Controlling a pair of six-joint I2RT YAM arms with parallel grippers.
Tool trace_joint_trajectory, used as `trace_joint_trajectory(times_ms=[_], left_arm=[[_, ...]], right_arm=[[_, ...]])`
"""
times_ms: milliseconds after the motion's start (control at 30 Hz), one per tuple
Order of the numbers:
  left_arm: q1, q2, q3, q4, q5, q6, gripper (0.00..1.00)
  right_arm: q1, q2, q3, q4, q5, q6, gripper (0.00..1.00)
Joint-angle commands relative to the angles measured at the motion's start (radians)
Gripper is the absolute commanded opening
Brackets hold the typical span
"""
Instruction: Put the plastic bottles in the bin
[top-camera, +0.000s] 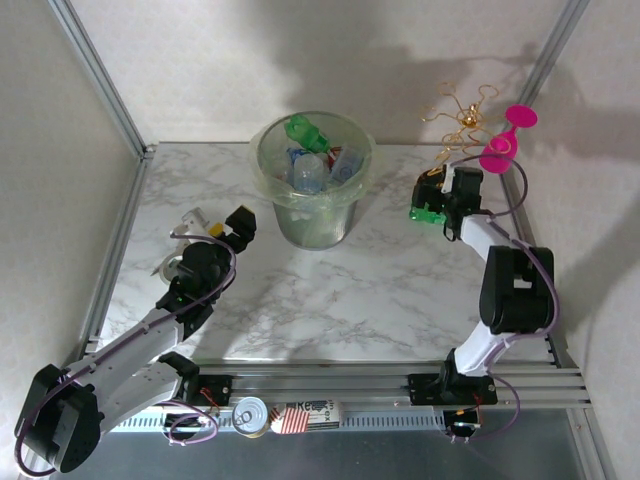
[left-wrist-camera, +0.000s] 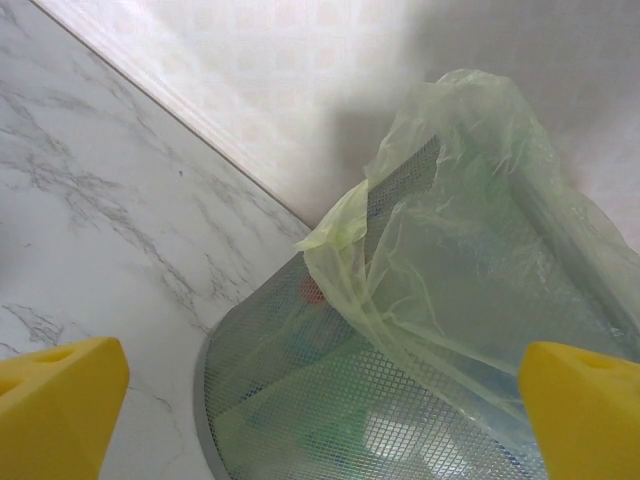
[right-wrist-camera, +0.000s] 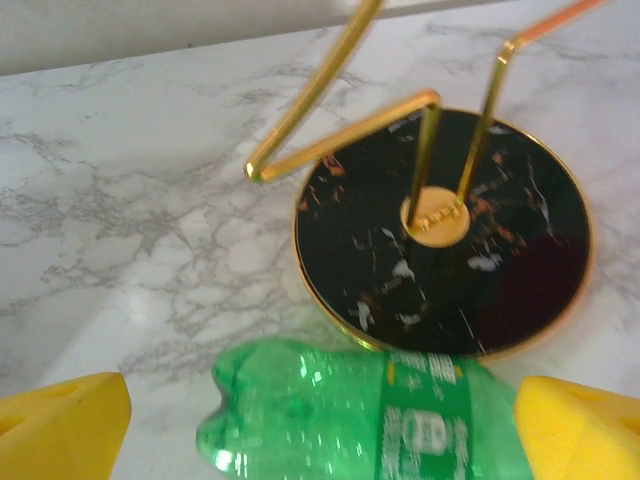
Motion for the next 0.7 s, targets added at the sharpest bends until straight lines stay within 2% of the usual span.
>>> trace_joint_trajectory(times_ms=[0, 133, 267, 667], left_arm=[[-0.008, -0.007, 0.016, -0.005, -0.026, 0.016, 1.0], [-0.008, -0.011, 0.015, -0.013, -0.032, 0.025, 1.0], [-0.008, -0.014, 0.009, -0.012, -0.036, 0.023, 0.99], [-0.007, -0.003, -0.008, 0.02, -0.019, 0.008, 1.0]], right_arm=[[-0.002, 0.061, 0.042, 0.054, -0.032, -0.066, 0.99], [-0.003, 0.125, 0.074, 0.073, -0.054, -0.086, 0.99], [-0.004, 0.168, 0.114, 0.016, -0.098, -0.096, 0.99], [-0.004, 0.167, 0.073, -0.076, -0.152, -0.038, 0.99]])
